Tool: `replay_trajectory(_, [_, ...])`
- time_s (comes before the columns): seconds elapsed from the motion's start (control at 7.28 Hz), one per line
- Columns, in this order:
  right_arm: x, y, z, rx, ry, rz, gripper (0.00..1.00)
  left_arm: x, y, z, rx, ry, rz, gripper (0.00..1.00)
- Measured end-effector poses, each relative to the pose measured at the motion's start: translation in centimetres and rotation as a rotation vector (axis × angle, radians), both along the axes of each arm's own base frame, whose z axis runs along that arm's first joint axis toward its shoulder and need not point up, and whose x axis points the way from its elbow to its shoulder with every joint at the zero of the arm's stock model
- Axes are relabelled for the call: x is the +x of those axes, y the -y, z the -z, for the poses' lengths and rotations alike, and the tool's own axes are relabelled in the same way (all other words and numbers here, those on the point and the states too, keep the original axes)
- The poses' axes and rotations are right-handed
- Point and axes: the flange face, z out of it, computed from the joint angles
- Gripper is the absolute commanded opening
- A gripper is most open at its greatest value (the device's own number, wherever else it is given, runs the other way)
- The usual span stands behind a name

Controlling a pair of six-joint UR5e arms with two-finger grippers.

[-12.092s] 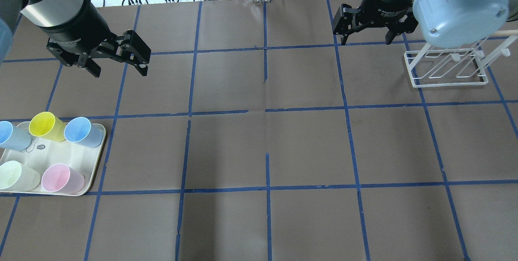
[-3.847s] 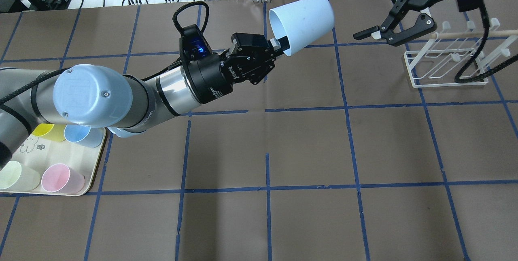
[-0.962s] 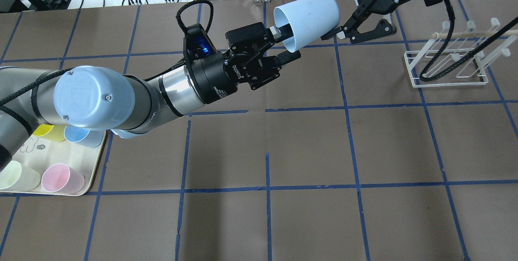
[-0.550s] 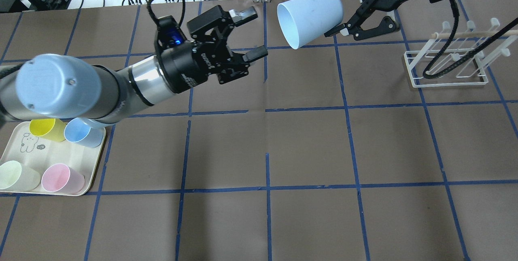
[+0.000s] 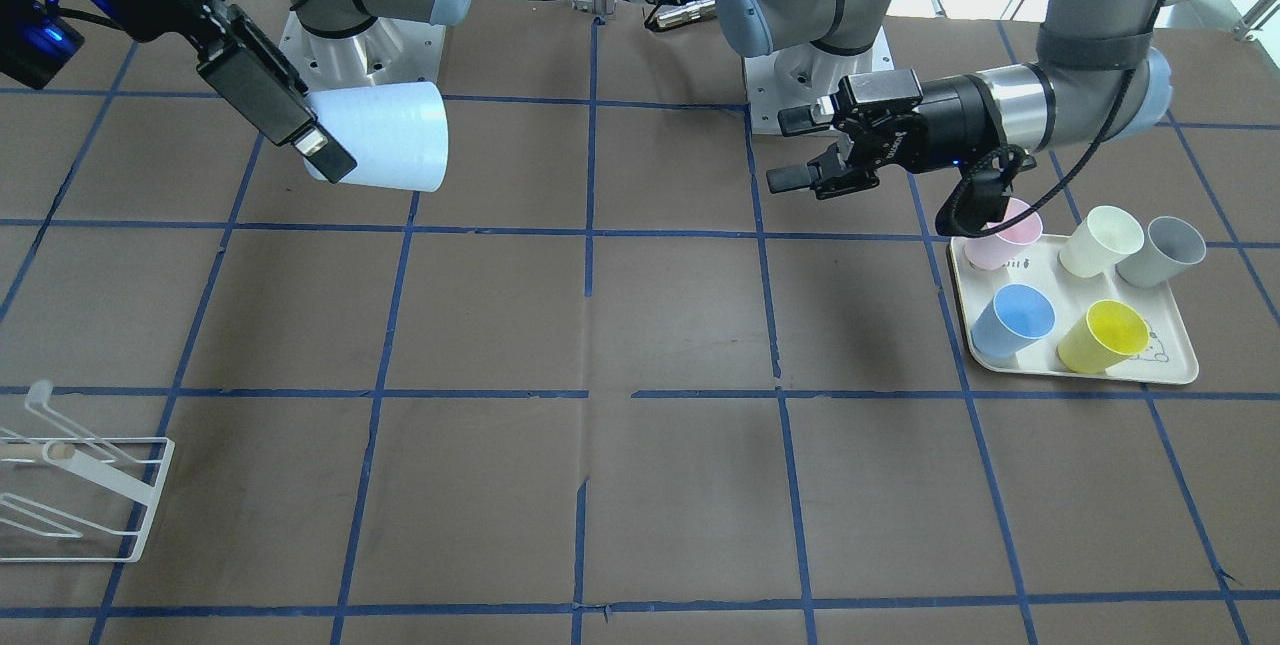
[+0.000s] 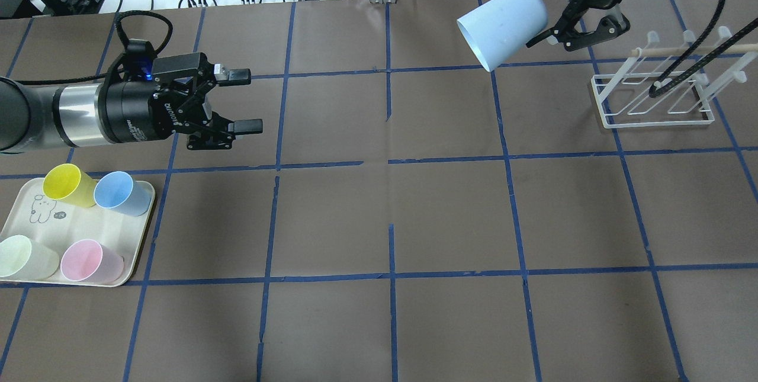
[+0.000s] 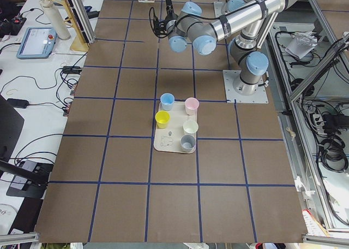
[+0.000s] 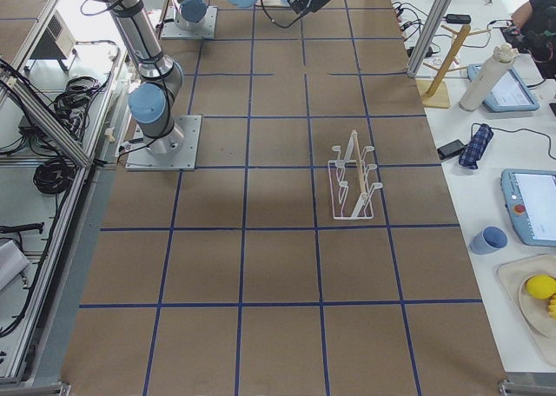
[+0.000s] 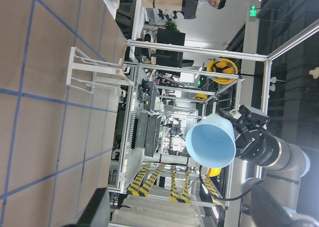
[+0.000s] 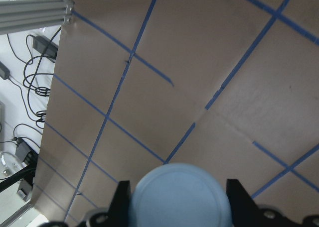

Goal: Transfer IKEA cup to right arm and place on rack

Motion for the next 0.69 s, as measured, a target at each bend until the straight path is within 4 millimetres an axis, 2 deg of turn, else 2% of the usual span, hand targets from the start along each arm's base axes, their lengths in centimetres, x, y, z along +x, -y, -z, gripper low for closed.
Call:
replay_trajectory(0.14, [-0.8, 0.1, 0.4, -0.030, -0.108, -0.049, 0.14, 1.4, 1.1, 0.4, 0.035, 0.117, 0.030, 1.00])
replay_trajectory(0.27, [-1.7, 0.2, 1.1, -0.036, -0.223, -0.103, 0.04, 2.3, 2.2, 0.7, 0.066, 0.264, 0.046, 1.00])
replay_trajectory(0.41, [-2.9, 0.6, 2.4, -0.019, -0.354, -0.174, 0.00, 2.2, 2.8, 0.9, 0.082, 0.394, 0.068, 1.00])
replay_trajectory(0.69, [-4.8, 2.5, 5.7, 0.029, -0.528, -0.348, 0.00, -1.0, 3.7, 0.1, 0.053, 0.702, 0.146, 1.00])
